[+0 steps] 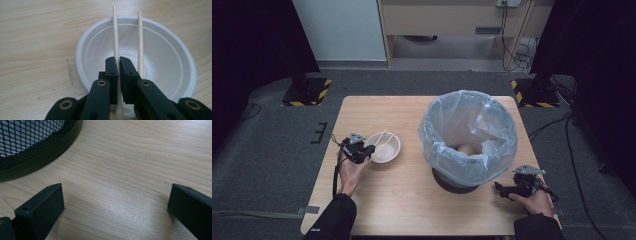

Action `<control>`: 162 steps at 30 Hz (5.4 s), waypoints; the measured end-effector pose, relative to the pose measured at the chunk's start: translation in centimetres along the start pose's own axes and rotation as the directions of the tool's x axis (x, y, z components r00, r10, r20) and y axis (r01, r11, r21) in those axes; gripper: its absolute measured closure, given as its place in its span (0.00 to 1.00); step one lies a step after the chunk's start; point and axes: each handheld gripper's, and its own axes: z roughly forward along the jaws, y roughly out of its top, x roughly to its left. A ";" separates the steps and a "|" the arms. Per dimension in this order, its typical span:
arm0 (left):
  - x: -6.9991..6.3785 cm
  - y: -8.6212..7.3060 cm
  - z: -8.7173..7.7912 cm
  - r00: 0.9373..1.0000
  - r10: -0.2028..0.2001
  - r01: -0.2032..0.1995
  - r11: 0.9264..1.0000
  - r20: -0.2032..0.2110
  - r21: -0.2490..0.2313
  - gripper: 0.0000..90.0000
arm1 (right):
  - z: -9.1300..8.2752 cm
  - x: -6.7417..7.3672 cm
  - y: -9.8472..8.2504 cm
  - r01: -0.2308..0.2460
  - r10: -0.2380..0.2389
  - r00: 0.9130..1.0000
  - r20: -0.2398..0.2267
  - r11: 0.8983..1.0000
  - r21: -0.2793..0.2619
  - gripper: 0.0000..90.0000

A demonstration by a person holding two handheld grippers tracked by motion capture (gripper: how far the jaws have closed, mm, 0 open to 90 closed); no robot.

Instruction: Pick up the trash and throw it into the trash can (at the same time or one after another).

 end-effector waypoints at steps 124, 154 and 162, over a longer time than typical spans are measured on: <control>-20.3 18.0 -13.3 0.864 0.354 -0.030 0.747 0.359 -0.665 0.95 | 0.0 0.0 0.0 -0.001 0.001 1.000 0.000 1.000 -0.001 0.01; -21.6 19.2 -10.9 0.844 0.358 -0.040 0.786 0.400 -0.618 0.65 | 0.0 0.0 0.0 -0.001 0.001 1.000 -0.001 1.000 -0.001 0.01; -18.2 17.0 -13.0 0.873 0.345 -0.064 0.783 0.346 -0.619 0.53 | 0.0 0.0 0.0 0.005 -0.005 1.000 -0.001 1.000 -0.001 0.01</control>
